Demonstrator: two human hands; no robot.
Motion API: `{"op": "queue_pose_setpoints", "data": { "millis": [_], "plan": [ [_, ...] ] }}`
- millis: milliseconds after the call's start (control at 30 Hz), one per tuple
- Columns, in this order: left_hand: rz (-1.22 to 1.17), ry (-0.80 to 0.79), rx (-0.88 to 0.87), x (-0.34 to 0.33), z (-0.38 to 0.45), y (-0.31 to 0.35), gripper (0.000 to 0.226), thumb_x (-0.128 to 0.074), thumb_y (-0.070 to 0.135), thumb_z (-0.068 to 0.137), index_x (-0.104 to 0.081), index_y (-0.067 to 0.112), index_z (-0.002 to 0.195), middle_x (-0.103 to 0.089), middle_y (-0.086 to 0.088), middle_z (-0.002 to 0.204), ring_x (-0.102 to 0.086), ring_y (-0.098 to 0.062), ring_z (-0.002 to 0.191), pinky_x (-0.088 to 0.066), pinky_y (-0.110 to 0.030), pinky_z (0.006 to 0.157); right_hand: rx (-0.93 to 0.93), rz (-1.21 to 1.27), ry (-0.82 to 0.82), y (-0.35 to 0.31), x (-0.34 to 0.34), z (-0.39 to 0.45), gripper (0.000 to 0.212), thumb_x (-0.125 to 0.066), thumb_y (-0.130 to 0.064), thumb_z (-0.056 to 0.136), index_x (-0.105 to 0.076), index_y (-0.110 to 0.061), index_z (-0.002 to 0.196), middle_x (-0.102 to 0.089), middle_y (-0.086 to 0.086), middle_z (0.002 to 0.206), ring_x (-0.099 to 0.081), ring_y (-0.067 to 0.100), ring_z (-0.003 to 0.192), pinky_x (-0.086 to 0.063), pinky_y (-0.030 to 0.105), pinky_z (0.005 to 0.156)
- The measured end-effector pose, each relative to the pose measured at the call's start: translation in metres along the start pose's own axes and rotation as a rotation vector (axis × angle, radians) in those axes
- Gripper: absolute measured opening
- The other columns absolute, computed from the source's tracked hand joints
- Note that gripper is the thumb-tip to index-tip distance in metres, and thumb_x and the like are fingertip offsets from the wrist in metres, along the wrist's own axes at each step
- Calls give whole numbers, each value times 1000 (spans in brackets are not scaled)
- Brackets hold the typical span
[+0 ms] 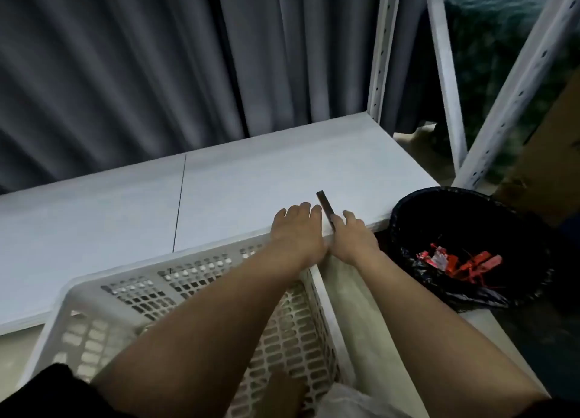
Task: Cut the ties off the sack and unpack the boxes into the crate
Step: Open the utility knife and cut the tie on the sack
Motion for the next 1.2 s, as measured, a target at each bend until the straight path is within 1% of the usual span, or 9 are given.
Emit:
{"op": "queue_pose_setpoints", "data": {
  "millis": [233,300,400,533,633,767,867,1033,1200],
  "plan": [
    [-29,-11,-1,-24,6,-3,65,-44,37,94,-17,16,150,-19,-6,157,-18,-23,144,-9,-38,118,-51,141,-162,12,-43,11,62,-45,-23,95,-17,-22,151,5,4,161,-9,26,146,-25,39,113],
    [-44,-9,-8,-28,7,-3,66,-44,36,94,-16,16,151,-18,-7,157,-18,-23,144,-8,-39,119,-67,209,-119,13,-50,13,58,-44,-21,94,-25,-18,148,2,4,160,-16,27,145,-28,39,112],
    [-48,-17,-23,-32,6,-3,67,-44,36,93,-16,17,150,-18,-7,157,-18,-24,144,-8,-40,119,-98,331,55,15,-48,13,42,-48,-16,91,-47,-11,132,-24,7,150,-43,30,126,-42,38,100],
    [-53,-11,-17,-30,3,-5,65,-45,35,93,-19,16,149,-22,-8,155,-22,-25,142,-10,-40,118,-297,750,171,25,-52,13,23,-53,-14,87,-64,-11,108,-49,10,128,-60,28,101,-47,29,89],
    [-48,-20,-24,-31,2,-3,64,-45,34,92,-20,16,149,-23,-9,154,-23,-25,142,-12,-40,118,-439,1174,144,29,-66,17,9,-54,-18,77,-62,-18,82,-62,13,114,-62,30,95,-52,39,89],
    [-55,-33,-28,-32,2,-2,62,-45,34,92,-23,16,147,-26,-9,152,-26,-26,140,-16,-38,116,-402,1526,-67,15,-69,19,20,-50,-8,90,-59,-14,108,-59,8,104,-55,25,90,-49,30,70],
    [-54,-44,-35,-34,2,1,63,-45,34,92,-21,17,148,-25,-10,153,-26,-26,141,-16,-38,116,-374,1534,-97,15,-66,20,28,-48,-10,93,-57,-10,120,-57,9,104,-57,21,81,-48,24,62],
    [-43,-79,-42,-34,0,3,63,-44,36,93,-22,15,148,-25,-11,152,-26,-27,140,-17,-38,116,-365,1408,163,34,-50,15,9,-48,-8,93,-57,-7,95,-57,6,73,-55,16,48,-50,29,55],
    [-23,-121,-47,-16,-11,11,62,-44,37,93,-24,15,148,-26,-10,152,-27,-27,140,-20,-38,114,-357,1188,246,32,-16,6,9,-44,-16,94,-52,-12,93,-56,2,69,-54,19,49,-55,43,71]
  ]
}}
Point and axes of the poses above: each hand's wrist, its own z-axis towards the middle knuckle, its own x-axis out of the back of the hand, y = z × x, the point moved 8 cm from there along z, towards the middle knuckle
